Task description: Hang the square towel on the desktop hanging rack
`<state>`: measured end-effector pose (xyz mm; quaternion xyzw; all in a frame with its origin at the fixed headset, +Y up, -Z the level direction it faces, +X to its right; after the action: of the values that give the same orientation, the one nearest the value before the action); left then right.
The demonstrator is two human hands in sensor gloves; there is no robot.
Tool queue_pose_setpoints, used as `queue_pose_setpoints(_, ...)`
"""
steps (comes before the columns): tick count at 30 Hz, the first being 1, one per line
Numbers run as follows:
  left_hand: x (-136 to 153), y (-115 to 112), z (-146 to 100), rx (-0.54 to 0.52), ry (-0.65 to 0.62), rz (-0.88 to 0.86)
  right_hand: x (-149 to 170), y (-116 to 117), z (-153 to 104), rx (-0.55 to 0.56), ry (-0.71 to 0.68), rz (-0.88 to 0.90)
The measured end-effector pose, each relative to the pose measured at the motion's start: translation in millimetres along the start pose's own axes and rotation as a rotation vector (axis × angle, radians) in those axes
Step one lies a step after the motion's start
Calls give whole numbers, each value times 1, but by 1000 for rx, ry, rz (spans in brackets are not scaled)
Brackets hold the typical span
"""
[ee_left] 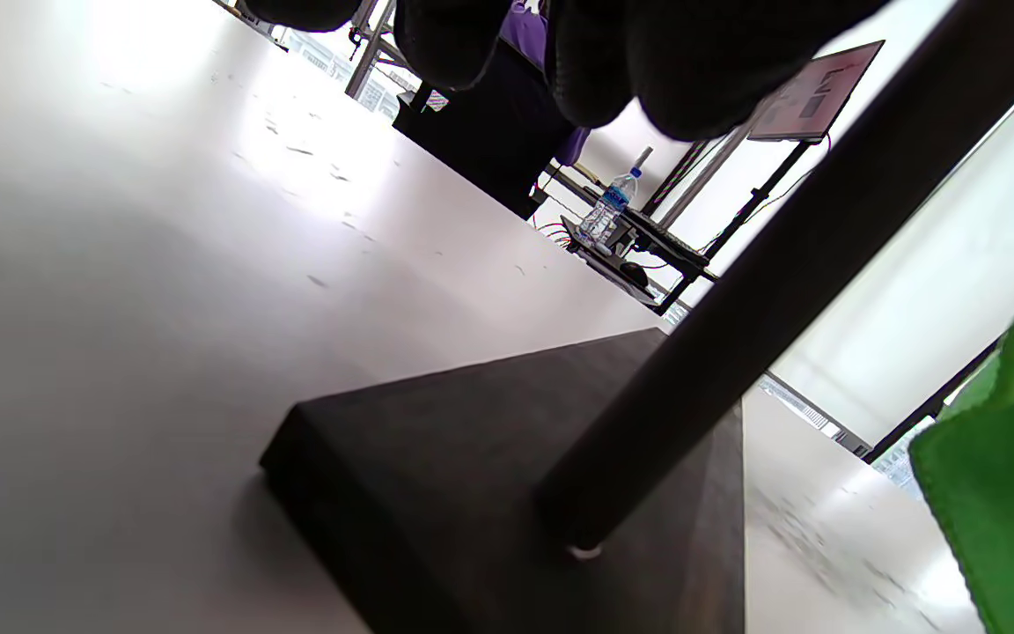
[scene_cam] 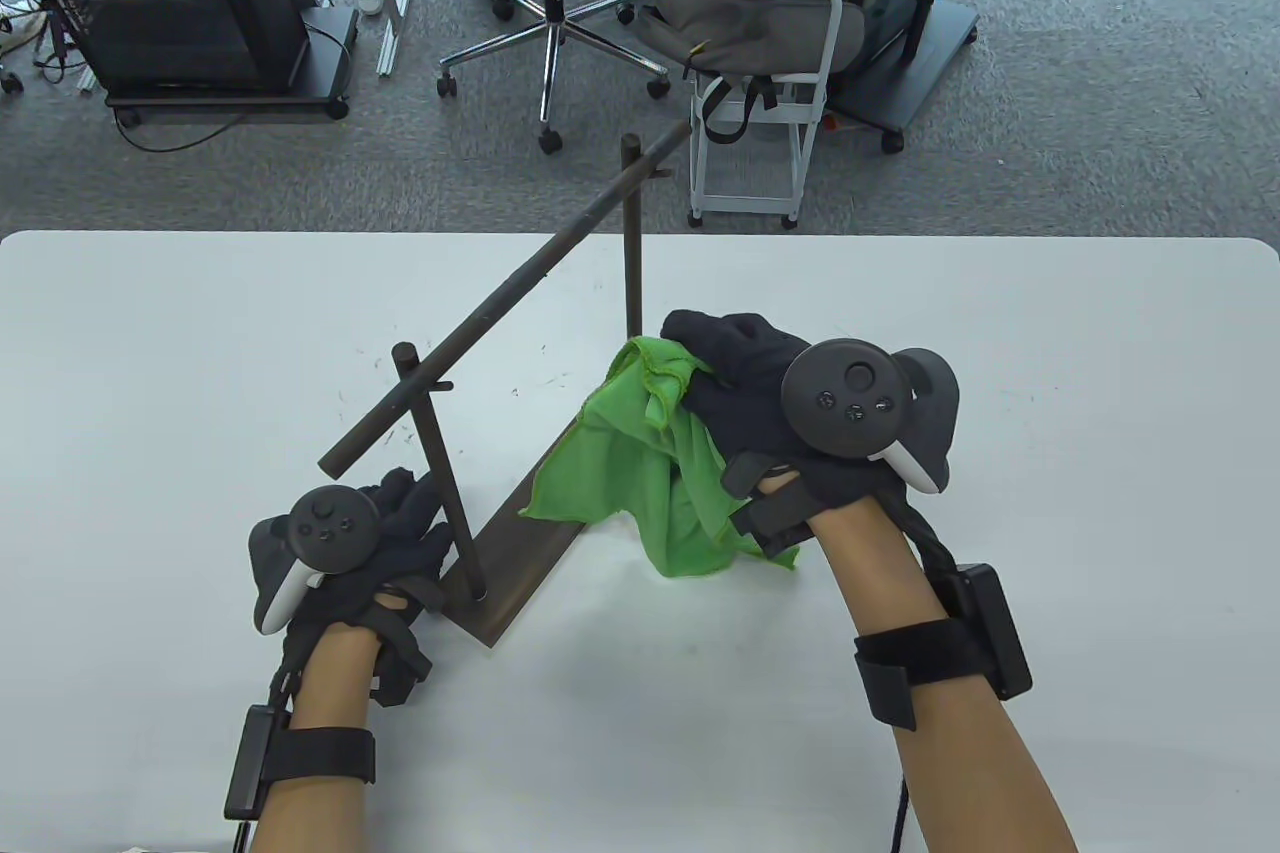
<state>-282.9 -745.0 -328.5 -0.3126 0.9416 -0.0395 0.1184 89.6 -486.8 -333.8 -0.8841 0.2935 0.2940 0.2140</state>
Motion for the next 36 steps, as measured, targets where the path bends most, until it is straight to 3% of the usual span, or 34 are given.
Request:
queue_pose_setpoints(5,-2,1,0,-3,-5,22,-15,-26,14,85,1,-7)
queue_pose_setpoints(20,-4,4,0,-29,-16,25,-57,-84,55,390,57,211)
queue_pose_setpoints(26,-5,6,0,-33,-18,23,-70,-77,68,459,13,322)
queue_pose_setpoints(36,-8,6,-1,-38,-29,12,-88,-34,79,327,-148,403)
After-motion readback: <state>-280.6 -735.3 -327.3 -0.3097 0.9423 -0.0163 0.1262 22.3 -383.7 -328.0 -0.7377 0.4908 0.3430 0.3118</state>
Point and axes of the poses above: the tracker on the back of each hand, its own x axis roughly to the little-finger side, its own z axis roughly from the wrist to the fingertips, y = z × x, the point moved 2 cm from there along z, roughly from the wrist to the fingertips, and after that the axes turned 10 degrees about -y, right-handed, at the moved point
